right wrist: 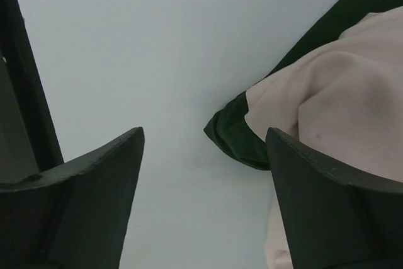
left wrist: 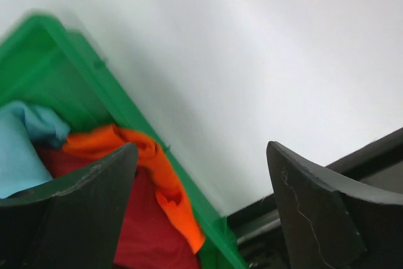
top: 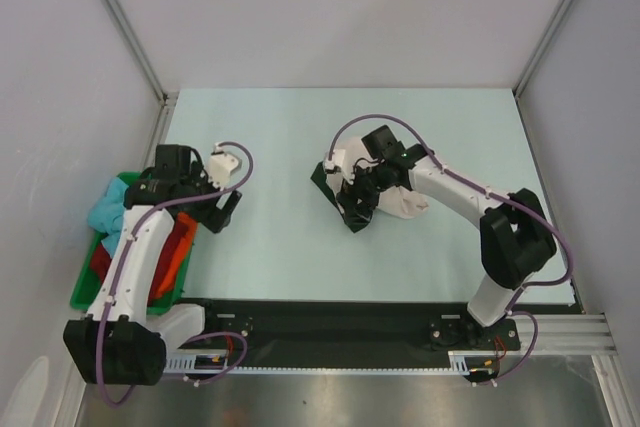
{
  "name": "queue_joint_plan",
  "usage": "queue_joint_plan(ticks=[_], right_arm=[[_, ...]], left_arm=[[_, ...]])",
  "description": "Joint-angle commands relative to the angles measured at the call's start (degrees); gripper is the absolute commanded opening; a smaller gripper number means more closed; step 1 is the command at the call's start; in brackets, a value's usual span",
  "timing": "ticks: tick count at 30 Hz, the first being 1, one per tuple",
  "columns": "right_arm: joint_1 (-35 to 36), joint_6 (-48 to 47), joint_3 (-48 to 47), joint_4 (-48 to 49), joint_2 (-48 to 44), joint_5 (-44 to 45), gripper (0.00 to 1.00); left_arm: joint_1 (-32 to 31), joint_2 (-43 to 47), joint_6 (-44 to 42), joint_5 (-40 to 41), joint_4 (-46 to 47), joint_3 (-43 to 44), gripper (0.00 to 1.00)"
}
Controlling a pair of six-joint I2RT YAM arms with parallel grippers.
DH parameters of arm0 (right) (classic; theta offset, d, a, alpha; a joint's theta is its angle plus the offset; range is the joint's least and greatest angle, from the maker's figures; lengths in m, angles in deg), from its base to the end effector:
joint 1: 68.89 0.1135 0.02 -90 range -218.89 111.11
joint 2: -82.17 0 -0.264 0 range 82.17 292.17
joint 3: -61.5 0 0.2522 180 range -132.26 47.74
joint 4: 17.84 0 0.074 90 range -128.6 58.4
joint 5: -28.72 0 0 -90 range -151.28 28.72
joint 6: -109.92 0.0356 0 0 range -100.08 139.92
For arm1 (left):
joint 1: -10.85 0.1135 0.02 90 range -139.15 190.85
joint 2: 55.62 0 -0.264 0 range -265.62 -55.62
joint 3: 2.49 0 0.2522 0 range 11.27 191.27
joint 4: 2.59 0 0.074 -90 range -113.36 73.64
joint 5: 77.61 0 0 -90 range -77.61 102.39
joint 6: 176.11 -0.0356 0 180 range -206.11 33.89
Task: Fold and stack the t-shirts
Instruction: Flatten the tshirt out
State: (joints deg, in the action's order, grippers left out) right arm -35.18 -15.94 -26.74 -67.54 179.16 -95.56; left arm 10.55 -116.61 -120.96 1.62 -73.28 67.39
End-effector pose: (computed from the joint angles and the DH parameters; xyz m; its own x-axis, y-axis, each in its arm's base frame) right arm 0.2846 0.2140 0.2490 -0.1623 -0.6902 -0.7052 -0.9856 0.1475 0.0825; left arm 0.1926 -0.0077 0.2873 -0.6698 0.5649 -0.4819 0.5803 0.8032 0.1349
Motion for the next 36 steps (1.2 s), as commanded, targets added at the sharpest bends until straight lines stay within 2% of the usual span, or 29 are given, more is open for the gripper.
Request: queue_joint_plan(ticks=[1,2,5,10,13,16,17,18,23,25,31,36], right_arm=[[1.4,-4.3,1.9,-0.5,2.3,1.3,0.81],[1.5,-4.6,2.1,0.4,2.8,2.9,0.78],[2.3,-4.7,2.7,2.1,4.9,7.1,0.77],[3.2,-3.4,3.6,5.9,7.3,13.3,0.77],[3.5,-1.9,3.4,8.2,9.5,18.2,0.69],[4.0,-0.6,2.7,10.3,11.6,22.8,0.38],[4.3,-0.1,1.8,10.3,12.0,24.1,0.09],[4.3,0.3,1.1,10.3,11.7,25.0,0.00],[4.3,-1.8,-3.4,9.7,3.2,27.5,0.00],[4.4,-4.4,-8.8,9.0,-1.0,28.0,0.00],[5.4,-11.5,-24.7,11.0,-6.0,30.6,0.00],[5.1,-12.7,-28.8,16.9,-9.2,36.3,0.00]], left_arm=[[-1.3,-3.6,6.3,-9.4,4.4,7.2,0.90],[-1.3,-4.6,9.4,-10.0,5.2,8.6,0.90],[-1.3,-6.9,12.4,-10.9,8.7,11.9,0.90],[-1.3,-9.0,12.2,-10.2,9.7,15.0,0.90],[-1.3,-9.7,12.6,-10.2,10.3,15.9,0.89],[-1.3,-10.4,13.6,-9.9,11.2,16.0,0.88],[-1.3,-10.5,14.4,-9.1,11.7,15.9,0.88],[-1.3,-10.7,14.7,-8.8,12.7,15.7,0.88],[-1.6,-12.6,20.4,-4.8,18.2,14.9,0.85],[-2.3,-14.4,22.3,-3.9,20.2,15.5,0.84],[-9.2,-21.6,22.3,0.0,19.7,24.0,0.85],[-11.7,-26.5,24.7,1.0,20.1,32.1,0.84]])
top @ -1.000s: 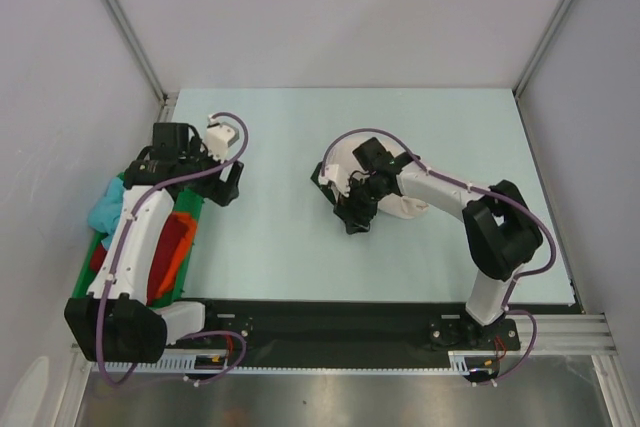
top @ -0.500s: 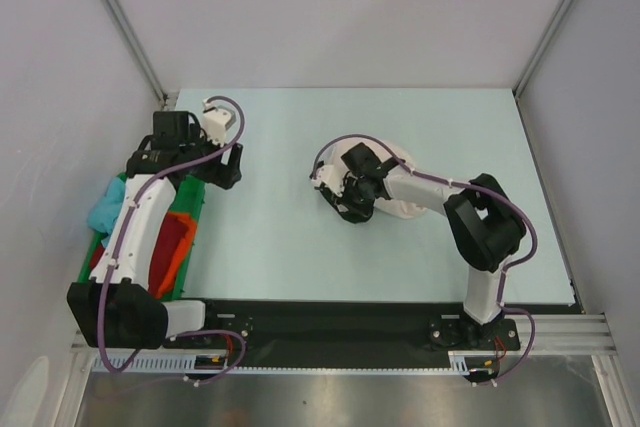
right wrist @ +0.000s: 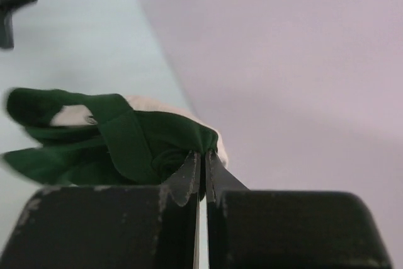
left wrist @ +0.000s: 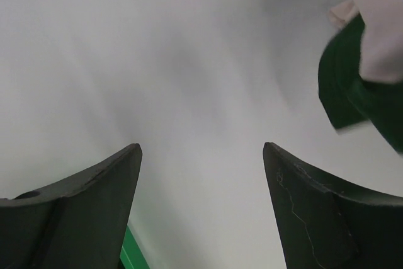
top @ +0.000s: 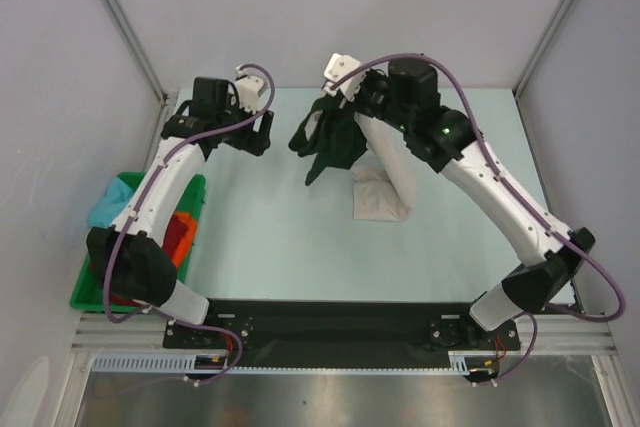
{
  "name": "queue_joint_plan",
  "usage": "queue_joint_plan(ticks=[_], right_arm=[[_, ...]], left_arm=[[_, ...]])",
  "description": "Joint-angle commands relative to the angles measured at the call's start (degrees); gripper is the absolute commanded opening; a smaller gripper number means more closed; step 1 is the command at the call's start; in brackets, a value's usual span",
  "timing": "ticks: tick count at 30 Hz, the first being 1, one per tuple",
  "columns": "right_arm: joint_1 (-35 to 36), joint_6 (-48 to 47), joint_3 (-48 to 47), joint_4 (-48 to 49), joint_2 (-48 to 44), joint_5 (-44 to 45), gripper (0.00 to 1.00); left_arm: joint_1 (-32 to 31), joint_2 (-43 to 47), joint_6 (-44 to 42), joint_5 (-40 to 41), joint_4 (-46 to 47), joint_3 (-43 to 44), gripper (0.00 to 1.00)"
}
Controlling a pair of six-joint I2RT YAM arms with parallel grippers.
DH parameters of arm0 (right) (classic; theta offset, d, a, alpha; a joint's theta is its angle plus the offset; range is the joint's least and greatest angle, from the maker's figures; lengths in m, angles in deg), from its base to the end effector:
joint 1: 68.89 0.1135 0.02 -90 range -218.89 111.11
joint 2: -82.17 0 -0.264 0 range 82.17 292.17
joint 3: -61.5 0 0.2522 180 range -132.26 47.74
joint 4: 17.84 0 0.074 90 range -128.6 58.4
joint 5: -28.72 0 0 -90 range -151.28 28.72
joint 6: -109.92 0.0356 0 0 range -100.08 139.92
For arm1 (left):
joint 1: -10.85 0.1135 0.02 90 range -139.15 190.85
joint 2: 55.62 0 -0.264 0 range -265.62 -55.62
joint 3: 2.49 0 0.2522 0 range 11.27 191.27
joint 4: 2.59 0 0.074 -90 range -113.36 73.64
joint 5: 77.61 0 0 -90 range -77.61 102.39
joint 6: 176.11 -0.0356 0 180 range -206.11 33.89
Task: Fold and stack the t-shirts
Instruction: Flatten the tshirt out
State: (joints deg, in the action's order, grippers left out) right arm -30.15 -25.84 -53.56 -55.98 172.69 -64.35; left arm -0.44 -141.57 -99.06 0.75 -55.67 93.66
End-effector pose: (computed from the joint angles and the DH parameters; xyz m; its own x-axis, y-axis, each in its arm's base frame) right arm 0.2783 0.2257 0.4565 0.3488 -0.6373 -0.6871 -0.5957 0.4152 -0.6876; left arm 0.3216 -0.0715 0.3474 -0.5749 0.3386 -0.7449 0.4777 0.8780 0.0304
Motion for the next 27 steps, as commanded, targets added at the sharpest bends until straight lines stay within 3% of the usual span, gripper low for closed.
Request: queue_joint_plan(ticks=[1,7,13,16,17,20,24,27], right_arm=[[-0.6,-2.4,-1.6,6.3,-3.6,6.7,0.00],[-14.1,5.6,2.1,3.1,-8.2,7.6,0.00],[-30.0,7.9,26.3,5.3,-13.0,5.5,0.00],[-33.3,6.8,34.2,5.8,-11.8,7.8,0.33],[-33.2,7.1,34.1,5.3,-11.2,8.0,0.47],[-31.5,10.7,29.4,5.6,-10.0,5.4,0.71],[-24.9,9.0,20.8,-0.3,-3.6,-1.7,0.70],[-21.1,8.5,17.8,-1.6,2.3,-0.1,0.67]], left_arm=[[-0.8,-2.3,3.0,2.4,2.6,6.8,0.84],[-2.2,-7.2,-0.9,6.6,1.7,11.5,0.83],[-4.5,-11.7,-3.0,6.5,0.0,10.9,0.84],[-7.2,-14.2,-3.7,8.1,0.0,10.1,0.86],[-7.7,-14.9,-3.7,8.1,0.1,10.4,0.86],[-8.8,-18.1,-3.0,6.4,-0.2,13.6,0.87],[-9.3,-24.3,-1.6,0.1,-1.5,18.5,0.85],[-9.4,-29.8,1.3,-7.5,-4.5,23.9,0.82]])
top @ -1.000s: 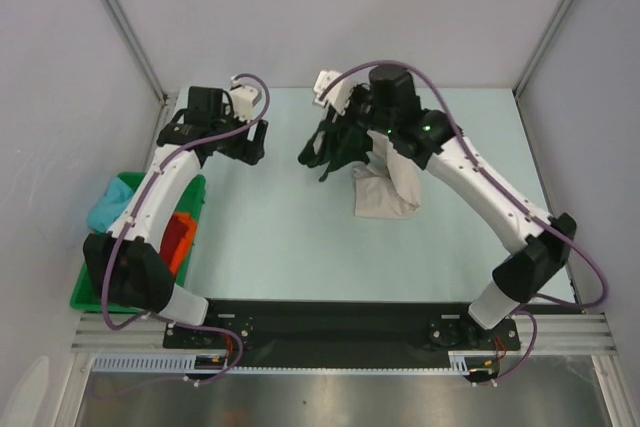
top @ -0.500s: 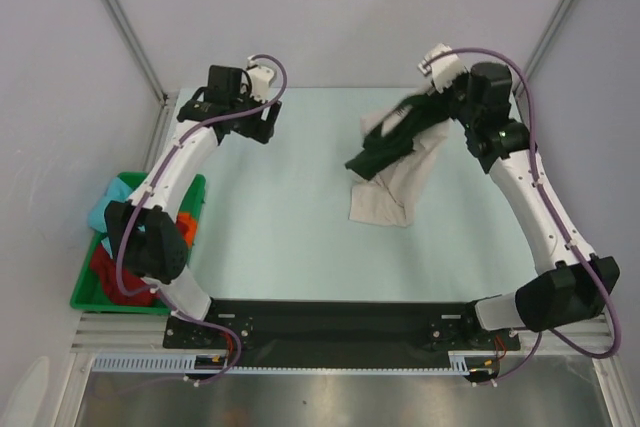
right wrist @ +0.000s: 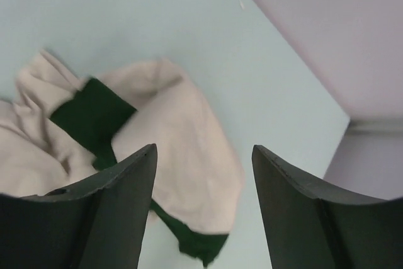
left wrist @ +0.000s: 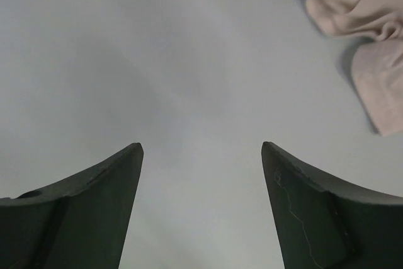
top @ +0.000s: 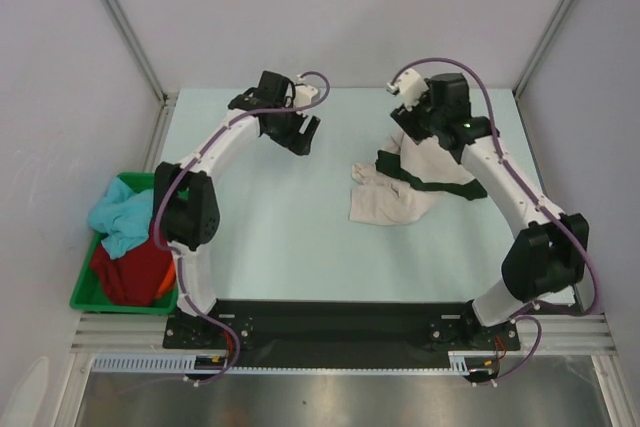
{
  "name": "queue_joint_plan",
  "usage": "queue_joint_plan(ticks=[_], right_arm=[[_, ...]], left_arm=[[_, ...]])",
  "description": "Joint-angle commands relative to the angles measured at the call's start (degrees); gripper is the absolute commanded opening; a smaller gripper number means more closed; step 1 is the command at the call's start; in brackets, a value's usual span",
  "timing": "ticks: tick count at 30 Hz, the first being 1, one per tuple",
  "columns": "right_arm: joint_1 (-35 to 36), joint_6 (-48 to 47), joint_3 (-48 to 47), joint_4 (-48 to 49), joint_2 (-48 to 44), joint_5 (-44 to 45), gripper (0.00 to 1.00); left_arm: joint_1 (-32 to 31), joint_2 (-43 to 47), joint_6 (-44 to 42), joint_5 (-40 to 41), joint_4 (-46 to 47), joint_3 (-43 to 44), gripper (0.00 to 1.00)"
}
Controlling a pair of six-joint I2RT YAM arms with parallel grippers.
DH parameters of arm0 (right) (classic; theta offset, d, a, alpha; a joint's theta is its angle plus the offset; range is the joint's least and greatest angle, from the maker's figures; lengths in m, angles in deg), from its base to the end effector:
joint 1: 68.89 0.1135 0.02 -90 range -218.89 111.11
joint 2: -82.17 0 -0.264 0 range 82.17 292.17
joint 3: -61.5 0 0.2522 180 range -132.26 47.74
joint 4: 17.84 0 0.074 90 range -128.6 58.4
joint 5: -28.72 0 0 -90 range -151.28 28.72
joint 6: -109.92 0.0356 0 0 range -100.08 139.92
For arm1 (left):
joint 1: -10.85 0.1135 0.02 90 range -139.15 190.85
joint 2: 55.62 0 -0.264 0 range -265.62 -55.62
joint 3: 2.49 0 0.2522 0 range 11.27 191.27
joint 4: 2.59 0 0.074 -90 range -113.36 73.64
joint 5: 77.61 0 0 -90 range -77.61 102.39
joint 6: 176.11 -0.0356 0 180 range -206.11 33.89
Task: Fold and stack the t-shirts
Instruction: Flatten the tshirt out
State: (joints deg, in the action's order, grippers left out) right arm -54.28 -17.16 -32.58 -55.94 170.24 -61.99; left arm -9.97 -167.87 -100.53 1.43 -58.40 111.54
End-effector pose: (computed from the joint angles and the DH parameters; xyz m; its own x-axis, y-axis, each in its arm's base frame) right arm 0.3432 0.0899 0.3455 -0.2519 -0.6887 -0.6799 -0.5193 0.6890 -0.5056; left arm 0.4052 -0.1613 0.2775 -0.6198 0.4972 -0.6072 0.6274 0.7787 -0.0028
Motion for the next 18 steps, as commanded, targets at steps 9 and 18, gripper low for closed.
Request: queue_joint_plan(ticks=[9,18], right_arm=[[-2.4,0.2,1.5,0.6,9.6,-8.7,0.59],[-4.4,1.2,2.9,0.9,12.8,-12.5,0.58]], left_arm=[[-0.9,-17.5,3.4,-17.0,-1.7,15.0,0.80],[-3.8,-24.4,1.6,-15.8,-1.6,20.5,0.80]])
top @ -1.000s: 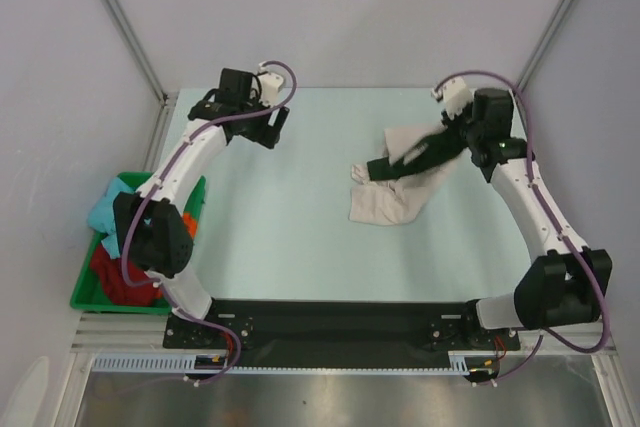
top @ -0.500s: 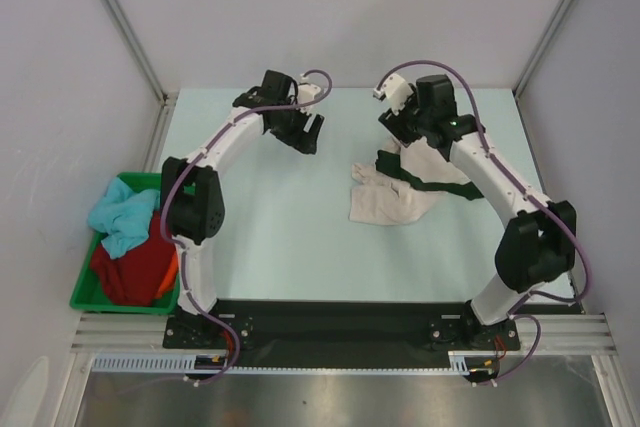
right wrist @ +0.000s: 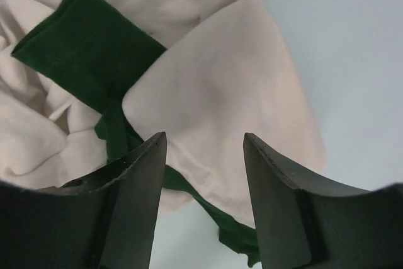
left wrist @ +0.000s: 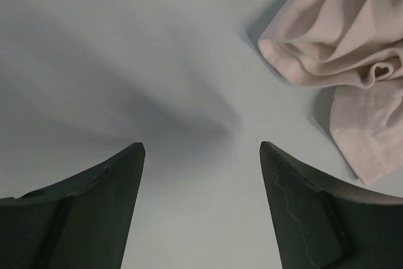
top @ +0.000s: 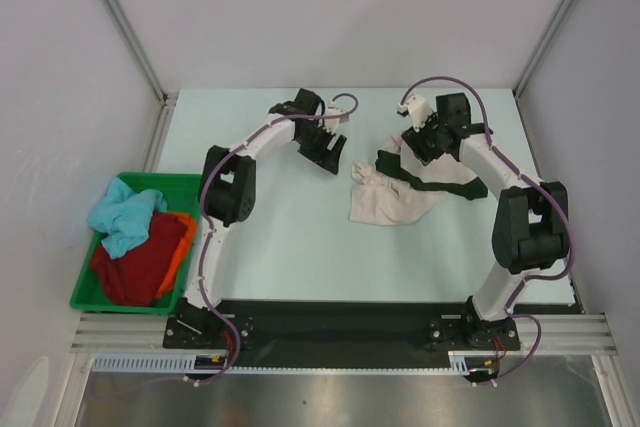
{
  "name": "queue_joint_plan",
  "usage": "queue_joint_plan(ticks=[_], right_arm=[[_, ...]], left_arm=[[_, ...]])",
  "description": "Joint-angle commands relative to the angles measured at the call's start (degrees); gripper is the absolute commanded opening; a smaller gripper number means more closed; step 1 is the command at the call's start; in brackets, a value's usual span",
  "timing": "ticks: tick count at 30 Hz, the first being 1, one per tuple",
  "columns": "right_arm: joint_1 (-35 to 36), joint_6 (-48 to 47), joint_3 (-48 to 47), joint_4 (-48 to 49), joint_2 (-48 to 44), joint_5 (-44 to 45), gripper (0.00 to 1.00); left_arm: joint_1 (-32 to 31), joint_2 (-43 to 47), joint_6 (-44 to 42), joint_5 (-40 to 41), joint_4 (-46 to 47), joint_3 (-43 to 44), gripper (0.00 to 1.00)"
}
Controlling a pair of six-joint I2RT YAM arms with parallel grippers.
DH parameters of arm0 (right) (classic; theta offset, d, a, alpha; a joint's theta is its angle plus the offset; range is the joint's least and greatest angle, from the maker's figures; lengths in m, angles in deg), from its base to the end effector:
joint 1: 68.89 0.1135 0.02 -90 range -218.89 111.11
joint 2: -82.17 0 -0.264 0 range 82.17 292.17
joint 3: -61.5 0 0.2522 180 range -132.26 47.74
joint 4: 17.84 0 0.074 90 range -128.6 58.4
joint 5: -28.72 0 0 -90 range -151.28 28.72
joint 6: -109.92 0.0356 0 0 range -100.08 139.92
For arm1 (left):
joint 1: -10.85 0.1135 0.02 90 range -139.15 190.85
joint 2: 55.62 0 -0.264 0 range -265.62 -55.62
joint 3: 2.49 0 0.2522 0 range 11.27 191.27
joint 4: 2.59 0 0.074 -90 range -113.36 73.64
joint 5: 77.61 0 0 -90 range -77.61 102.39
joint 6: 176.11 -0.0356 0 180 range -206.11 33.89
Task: Fold and stack the t-shirts
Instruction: Flatten the tshirt out
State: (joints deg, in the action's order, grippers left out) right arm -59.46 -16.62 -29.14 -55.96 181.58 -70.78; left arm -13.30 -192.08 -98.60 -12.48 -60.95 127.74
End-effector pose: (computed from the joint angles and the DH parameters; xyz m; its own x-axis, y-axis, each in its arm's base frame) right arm 0.3808 0.0692 0.2558 -0.4162 -0.6644 -0.6208 -0.6480 0.6957 -0.3101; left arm 0.4571 -0.2214 0.1720 -0.6888 0.5239 -0.5011 0.7014 0.6563 -0.2781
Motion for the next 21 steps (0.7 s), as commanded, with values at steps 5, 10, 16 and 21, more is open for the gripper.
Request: queue_joint_plan(ticks=[5,10,16,21], right_arm=[[0.9,-1.3,-4.0,-4.4,5.9,-8.1,0.58],[0.9,0.1,-7.1,-8.2,8.9,-9.0,0.60],[0.9,-0.8,-7.0,-10.4,8.8,-9.5,0.62],[1.4,-0.9,-5.6,-9.7,5.1,-9.8,0.62]], left_arm=[[-1.5,-3.0,-0.3,-1.8,1.4,6.0,0.80],[-3.0,-3.5,-0.5,-0.4,1.8,6.4,0.80],[-3.2,-2.9,-0.9,1.0,1.6,5.7,0.80],[-3.2,-2.4,-0.7,1.4,1.7,5.6,0.80]])
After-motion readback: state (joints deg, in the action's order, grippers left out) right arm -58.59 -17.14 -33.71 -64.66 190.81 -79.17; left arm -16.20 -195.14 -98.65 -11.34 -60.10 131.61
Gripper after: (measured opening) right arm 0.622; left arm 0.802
